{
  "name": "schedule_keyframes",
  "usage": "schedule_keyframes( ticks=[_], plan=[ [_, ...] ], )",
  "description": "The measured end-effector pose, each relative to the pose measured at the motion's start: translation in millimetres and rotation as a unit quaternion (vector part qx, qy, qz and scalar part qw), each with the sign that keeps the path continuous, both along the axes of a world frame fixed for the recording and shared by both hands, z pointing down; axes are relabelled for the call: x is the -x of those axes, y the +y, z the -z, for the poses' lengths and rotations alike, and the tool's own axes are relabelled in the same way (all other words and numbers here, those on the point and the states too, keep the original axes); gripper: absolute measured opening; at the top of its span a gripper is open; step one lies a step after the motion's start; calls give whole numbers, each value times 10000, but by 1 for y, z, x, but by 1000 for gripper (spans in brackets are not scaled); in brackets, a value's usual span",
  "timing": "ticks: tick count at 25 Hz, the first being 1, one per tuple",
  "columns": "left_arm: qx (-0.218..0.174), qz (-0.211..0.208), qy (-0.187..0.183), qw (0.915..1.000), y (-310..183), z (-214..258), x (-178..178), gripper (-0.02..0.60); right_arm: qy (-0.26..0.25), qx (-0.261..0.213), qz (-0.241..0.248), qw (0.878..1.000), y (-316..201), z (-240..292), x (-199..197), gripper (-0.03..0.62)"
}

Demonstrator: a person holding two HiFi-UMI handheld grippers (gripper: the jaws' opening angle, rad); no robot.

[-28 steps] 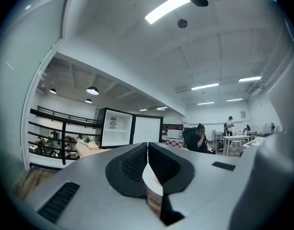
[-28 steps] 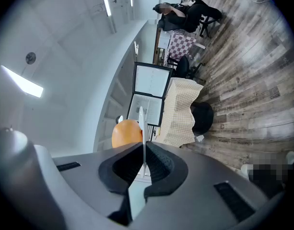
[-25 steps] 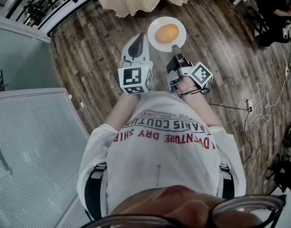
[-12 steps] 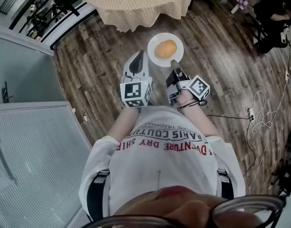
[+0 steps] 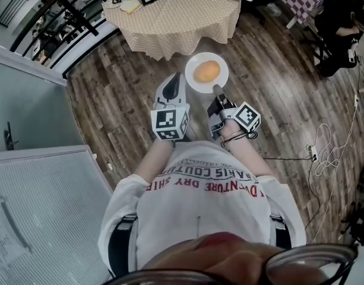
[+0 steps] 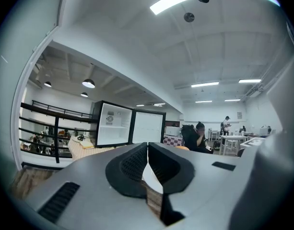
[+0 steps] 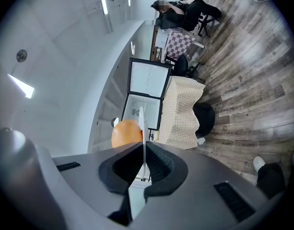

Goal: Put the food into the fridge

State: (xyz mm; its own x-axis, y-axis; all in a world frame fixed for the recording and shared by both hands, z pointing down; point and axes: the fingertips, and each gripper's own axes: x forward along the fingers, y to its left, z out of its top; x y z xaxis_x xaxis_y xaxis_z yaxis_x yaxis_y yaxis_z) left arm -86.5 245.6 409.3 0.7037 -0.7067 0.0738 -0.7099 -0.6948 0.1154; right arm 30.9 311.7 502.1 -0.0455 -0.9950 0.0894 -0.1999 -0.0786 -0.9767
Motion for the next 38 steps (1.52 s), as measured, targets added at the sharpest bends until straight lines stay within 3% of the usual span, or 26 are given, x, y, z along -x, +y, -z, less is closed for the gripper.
schedule_keyframes(
  ticks=[10, 17, 27, 38],
  plan=[
    [-79, -364, 150, 9992, -128, 13, 6, 28, -8, -167, -497, 9986, -121, 20, -1, 34],
    [32, -373, 194, 9991, -203, 6, 17, 27, -51, -197, -524, 9984, -202, 25, 6, 34],
    [201, 165, 137, 9996, -268, -21, 6, 28, -178, -123, -85, 9997, -278, 6, -19, 34],
    [220, 1162, 202, 9928, -373, -6, -93, 27, -239, -127, 955, 9951, -411, 20, -123, 34]
  ],
)
